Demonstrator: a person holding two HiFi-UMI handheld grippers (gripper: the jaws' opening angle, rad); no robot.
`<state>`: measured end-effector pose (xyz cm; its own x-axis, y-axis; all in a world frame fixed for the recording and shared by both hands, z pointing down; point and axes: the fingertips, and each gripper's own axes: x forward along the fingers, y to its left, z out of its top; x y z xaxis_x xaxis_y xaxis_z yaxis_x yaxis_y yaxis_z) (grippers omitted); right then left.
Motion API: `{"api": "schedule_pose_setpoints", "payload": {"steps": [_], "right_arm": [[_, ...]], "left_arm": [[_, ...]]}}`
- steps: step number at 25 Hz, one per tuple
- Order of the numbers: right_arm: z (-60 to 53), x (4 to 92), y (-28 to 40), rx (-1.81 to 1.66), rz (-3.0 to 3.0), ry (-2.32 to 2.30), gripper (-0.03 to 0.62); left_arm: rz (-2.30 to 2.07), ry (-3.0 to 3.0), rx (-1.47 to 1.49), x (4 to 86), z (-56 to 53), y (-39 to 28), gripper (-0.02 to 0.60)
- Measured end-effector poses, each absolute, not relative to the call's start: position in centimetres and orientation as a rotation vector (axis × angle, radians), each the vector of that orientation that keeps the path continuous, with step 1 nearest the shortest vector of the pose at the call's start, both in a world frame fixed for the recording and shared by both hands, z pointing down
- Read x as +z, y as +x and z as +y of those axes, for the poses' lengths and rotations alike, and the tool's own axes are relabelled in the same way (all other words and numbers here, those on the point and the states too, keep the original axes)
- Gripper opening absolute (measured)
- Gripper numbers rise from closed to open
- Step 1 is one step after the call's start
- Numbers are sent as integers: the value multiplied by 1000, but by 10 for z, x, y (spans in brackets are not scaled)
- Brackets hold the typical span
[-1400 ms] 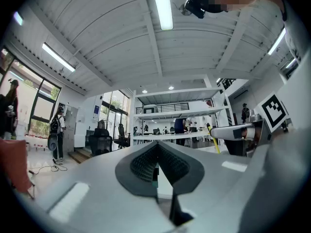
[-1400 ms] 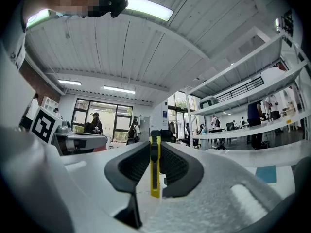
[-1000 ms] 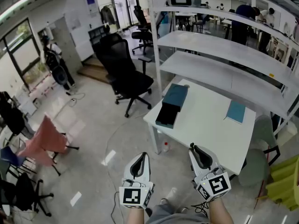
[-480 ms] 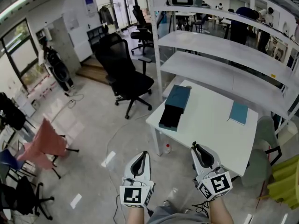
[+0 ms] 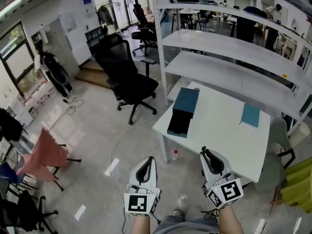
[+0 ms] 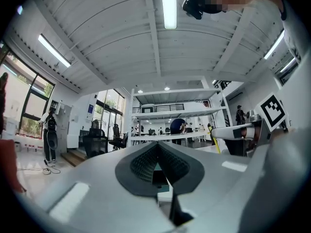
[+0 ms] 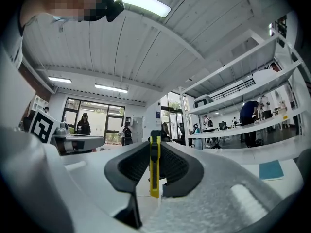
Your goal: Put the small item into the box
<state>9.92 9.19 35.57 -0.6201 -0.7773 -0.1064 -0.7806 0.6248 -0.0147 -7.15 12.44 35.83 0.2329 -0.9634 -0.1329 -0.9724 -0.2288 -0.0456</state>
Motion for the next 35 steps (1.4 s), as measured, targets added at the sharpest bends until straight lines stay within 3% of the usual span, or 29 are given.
{"api": "schedule_pose_setpoints", "payload": {"steps": [35], "right_arm": [[-98, 345, 76, 38, 2817, -1144, 69]], "left_arm": [[1964, -2307, 165, 341, -48, -80, 17]]}}
